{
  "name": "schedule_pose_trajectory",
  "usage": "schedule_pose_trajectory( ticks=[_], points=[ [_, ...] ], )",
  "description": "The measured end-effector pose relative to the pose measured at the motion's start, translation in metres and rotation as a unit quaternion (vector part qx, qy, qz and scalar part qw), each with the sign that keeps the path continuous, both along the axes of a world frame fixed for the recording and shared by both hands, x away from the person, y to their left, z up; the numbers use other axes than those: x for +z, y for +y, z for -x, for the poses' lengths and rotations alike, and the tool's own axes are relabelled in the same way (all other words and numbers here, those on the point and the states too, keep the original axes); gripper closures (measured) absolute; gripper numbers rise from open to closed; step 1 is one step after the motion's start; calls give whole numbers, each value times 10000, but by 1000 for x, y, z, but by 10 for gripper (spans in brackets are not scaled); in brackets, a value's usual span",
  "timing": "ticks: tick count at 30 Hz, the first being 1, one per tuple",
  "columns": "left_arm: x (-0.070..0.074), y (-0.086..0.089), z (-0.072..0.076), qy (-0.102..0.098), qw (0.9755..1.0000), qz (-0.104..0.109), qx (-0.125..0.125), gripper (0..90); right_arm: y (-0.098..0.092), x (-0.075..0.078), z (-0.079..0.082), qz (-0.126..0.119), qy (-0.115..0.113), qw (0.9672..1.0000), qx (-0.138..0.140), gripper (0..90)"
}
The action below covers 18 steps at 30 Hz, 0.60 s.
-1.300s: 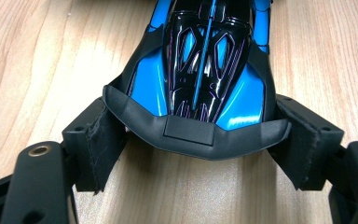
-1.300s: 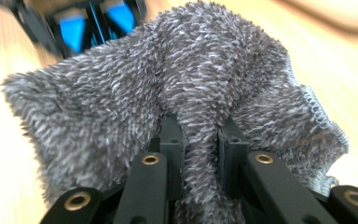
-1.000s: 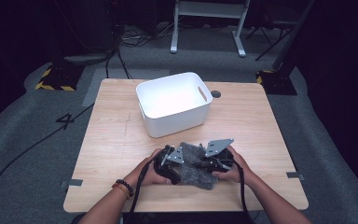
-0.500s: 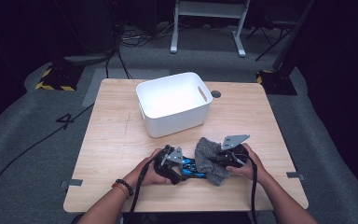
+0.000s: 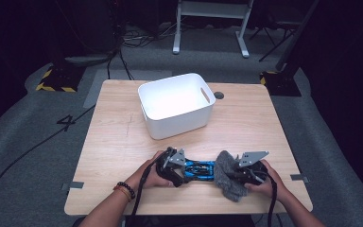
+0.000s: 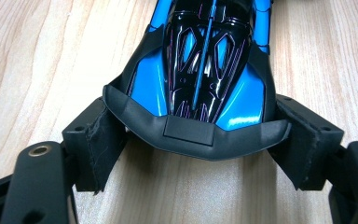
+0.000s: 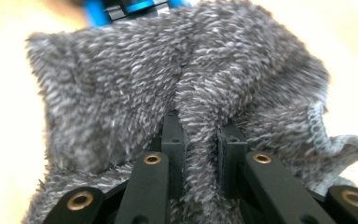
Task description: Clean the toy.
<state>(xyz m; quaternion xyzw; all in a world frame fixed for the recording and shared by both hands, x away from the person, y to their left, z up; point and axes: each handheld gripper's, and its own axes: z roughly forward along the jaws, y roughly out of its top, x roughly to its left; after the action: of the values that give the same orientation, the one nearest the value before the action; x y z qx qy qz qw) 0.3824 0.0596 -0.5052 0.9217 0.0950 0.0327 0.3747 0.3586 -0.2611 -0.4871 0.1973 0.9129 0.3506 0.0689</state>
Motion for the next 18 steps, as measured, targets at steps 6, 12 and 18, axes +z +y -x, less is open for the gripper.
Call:
schedule_pose_trajectory(
  ticks=[6,12,18],
  points=[
    [0,1,-1,10,10000,24,33,238,16,4,14,-118,-27,9992,381,777],
    [0,1,0,5,10000,19,53,238,48,-1,27,-193,148,9957,896,773],
    [0,1,-1,-14,10000,20,33,238,94,-7,28,-88,-227,9946,1005,768]
  ],
)
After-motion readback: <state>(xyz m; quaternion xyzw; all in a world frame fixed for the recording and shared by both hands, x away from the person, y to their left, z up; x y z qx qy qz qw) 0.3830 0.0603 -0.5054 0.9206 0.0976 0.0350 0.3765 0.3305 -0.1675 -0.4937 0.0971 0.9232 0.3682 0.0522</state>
